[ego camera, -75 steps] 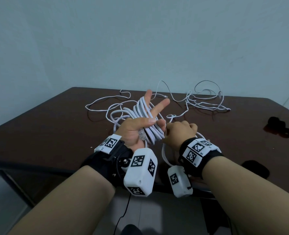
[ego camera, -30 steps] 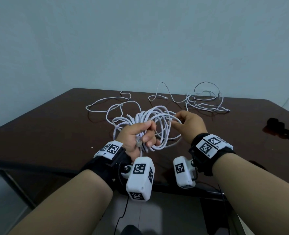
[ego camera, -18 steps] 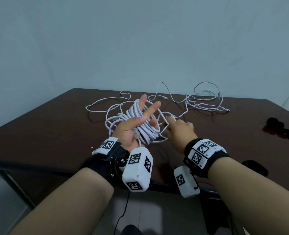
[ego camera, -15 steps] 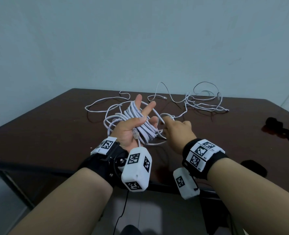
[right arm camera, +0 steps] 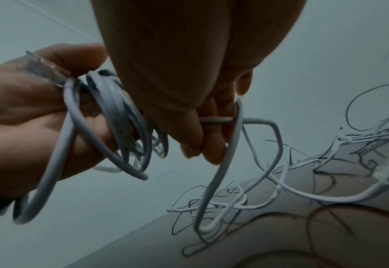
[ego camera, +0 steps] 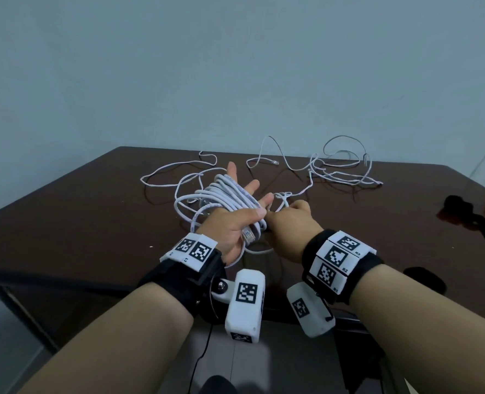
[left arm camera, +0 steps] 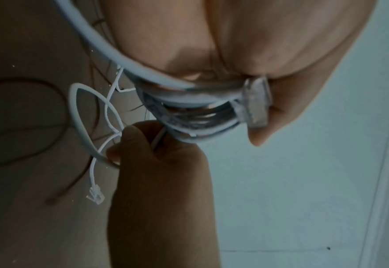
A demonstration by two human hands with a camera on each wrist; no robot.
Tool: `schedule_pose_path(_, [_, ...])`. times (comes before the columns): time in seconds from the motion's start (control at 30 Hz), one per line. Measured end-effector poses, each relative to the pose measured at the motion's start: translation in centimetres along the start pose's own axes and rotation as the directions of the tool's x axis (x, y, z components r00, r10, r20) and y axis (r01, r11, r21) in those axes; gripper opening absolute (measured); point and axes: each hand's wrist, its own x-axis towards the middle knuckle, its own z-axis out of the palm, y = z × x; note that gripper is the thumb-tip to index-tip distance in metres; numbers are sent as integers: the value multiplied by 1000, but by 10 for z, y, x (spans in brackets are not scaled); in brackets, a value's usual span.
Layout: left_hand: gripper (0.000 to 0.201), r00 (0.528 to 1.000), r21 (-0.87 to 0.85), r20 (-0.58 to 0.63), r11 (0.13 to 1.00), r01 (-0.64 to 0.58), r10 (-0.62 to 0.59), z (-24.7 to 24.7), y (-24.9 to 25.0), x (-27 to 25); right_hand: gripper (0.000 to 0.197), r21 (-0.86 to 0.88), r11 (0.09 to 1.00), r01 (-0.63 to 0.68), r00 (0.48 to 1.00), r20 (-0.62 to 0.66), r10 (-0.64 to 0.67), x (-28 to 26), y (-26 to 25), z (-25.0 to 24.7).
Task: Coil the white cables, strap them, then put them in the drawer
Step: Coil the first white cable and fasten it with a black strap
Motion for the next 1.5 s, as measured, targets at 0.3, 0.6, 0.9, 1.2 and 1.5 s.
schedule_pose_path(0.3, [102, 984, 267, -151, 962, -49, 92, -11, -10, 15, 12, 11, 983, -184, 979, -86, 184, -7, 13, -1])
schedule_pose_path(0.6, [91, 990, 557, 60, 827, 74, -129, -31, -18, 3, 19, 269, 963, 1, 961, -266, 74, -1, 10, -11])
schedule_pose_path(0.9, [12, 980, 506, 46, 850, 145, -194, -34, -25, -1, 18, 629, 773, -82, 893, -298, 338, 12, 32, -8])
schedule_pose_path(1.2, [14, 960, -77, 191, 972, 222, -204, -25, -11, -3, 27, 625, 738, -255, 868, -189, 460, 9, 44, -1])
schedule_pose_path(1.5, [64, 876, -332, 462, 888, 318, -141, -22, 1, 4, 28, 258, 935, -243, 970, 46, 240, 21, 14, 4])
